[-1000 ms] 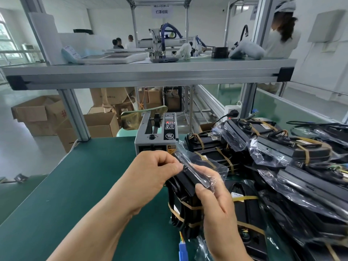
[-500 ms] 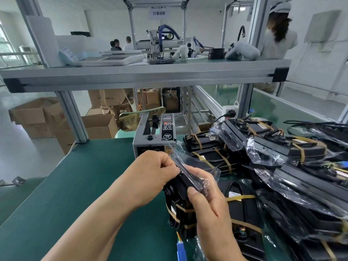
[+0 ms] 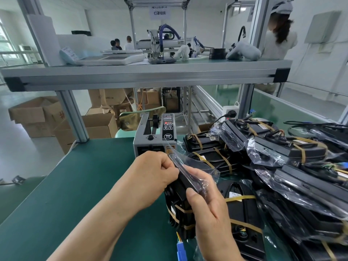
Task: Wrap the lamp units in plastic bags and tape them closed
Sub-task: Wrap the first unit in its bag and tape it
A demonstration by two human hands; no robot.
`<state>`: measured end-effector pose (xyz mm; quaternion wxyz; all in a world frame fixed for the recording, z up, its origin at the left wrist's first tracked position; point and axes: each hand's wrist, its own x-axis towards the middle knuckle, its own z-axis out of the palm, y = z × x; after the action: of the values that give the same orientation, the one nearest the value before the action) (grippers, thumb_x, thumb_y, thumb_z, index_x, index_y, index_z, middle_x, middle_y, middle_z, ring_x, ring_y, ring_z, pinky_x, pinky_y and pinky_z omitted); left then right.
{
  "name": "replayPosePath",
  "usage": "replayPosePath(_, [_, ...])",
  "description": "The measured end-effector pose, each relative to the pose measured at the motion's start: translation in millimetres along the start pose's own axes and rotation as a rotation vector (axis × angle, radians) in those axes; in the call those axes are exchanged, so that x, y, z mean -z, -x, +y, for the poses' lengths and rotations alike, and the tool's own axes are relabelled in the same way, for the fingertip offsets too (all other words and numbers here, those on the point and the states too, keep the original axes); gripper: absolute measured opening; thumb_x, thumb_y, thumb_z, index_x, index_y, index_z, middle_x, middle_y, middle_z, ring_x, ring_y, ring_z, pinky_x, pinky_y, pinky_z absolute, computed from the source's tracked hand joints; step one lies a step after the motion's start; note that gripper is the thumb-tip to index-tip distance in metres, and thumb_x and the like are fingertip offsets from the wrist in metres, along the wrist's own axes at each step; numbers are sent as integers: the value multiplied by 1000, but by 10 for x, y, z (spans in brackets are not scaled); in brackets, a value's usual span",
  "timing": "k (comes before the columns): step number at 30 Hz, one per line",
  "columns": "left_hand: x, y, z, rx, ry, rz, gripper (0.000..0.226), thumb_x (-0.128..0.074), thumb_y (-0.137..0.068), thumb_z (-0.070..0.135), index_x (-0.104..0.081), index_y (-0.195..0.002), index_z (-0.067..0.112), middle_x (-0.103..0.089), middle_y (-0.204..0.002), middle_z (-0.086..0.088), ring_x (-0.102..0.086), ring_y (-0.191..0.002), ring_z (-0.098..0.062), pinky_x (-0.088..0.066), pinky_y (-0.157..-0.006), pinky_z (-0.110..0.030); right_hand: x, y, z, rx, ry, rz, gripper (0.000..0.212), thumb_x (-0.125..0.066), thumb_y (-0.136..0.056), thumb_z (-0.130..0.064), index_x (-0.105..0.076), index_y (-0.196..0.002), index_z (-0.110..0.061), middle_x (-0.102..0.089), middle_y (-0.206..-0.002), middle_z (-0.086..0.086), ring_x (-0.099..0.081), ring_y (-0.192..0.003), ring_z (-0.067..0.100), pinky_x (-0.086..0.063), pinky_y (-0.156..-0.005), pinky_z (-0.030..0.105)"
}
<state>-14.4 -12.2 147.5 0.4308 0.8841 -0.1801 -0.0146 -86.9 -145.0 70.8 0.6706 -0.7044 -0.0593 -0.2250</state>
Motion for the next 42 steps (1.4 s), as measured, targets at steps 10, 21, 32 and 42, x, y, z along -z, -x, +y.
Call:
replayPosePath(10, [54,10,-8,44,-31,30,20,-73,-81,35,-65,-69,21,-54,-46,12,-46,-43,-5,-44,-51,-26,-2,23,-16,2,13,-9,40,-49,-79,-43,-62,-117,-50,-74,-108,-14,-69,-93,14,-56,-84,25])
replayPosePath(21, [75,93,-40,35,206,80,15,-74,-83,21,-73,-76,34,-65,-62,7,-54,-54,-2,-44,-54,-13,-15,25,-50,-18,-11,-11,40,-50,-79,-44,-62,-118,-47,-75,-110,-9,-71,-97,16,-55,-85,37])
replayPosePath(32, [-69,226,-63,-170,8,433,23,-75,-81,14,-71,-73,35,-58,-75,12,-55,-63,-6,-43,-57,-18,-27,45,-62,-23,-33,-5,39,-51,-78,-45,-63,-115,-50,-76,-98,-7,-65,-76,16,-54,-74,25])
replayPosePath(42, [-182,262,-24,-259,-97,547,22,-75,-82,8,-73,-72,27,-53,-73,8,-54,-66,-14,-50,-60,-38,-15,54,-88,3,-40,6,38,-50,-79,-44,-62,-115,-50,-73,-88,-21,-59,-64,4,-46,-65,10])
